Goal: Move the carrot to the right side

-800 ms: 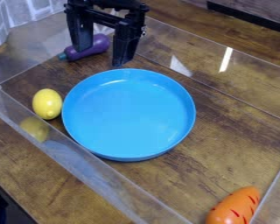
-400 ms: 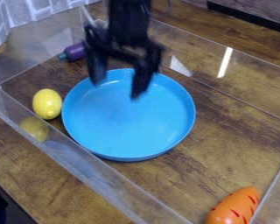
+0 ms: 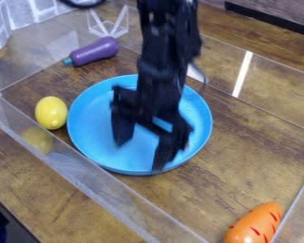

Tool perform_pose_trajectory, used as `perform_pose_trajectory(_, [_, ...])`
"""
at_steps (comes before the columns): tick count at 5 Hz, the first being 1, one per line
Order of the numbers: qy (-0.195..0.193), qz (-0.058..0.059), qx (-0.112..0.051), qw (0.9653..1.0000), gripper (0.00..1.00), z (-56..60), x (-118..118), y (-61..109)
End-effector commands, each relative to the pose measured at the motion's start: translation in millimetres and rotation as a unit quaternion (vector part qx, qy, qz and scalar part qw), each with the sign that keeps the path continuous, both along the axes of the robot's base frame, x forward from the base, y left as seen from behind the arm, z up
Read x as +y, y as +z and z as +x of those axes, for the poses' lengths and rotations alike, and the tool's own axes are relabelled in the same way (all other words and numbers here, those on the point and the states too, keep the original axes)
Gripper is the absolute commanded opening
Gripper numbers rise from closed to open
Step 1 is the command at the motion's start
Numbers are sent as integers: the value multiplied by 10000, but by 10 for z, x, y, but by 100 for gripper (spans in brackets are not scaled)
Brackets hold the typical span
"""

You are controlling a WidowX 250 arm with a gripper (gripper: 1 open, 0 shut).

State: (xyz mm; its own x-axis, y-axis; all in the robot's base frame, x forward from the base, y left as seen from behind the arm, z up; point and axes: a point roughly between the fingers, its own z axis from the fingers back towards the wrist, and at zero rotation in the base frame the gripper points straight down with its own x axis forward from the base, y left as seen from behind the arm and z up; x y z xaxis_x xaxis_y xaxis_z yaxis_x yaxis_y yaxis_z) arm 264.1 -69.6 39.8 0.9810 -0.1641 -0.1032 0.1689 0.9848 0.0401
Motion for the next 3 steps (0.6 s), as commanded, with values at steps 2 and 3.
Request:
perform_pose_trajectory(2, [-1032,-22,-569,9930,100,-49,-210,-41])
perform_pose_trajectory(3, [-1197,-20,-588,9911,100,-9,-160,-79])
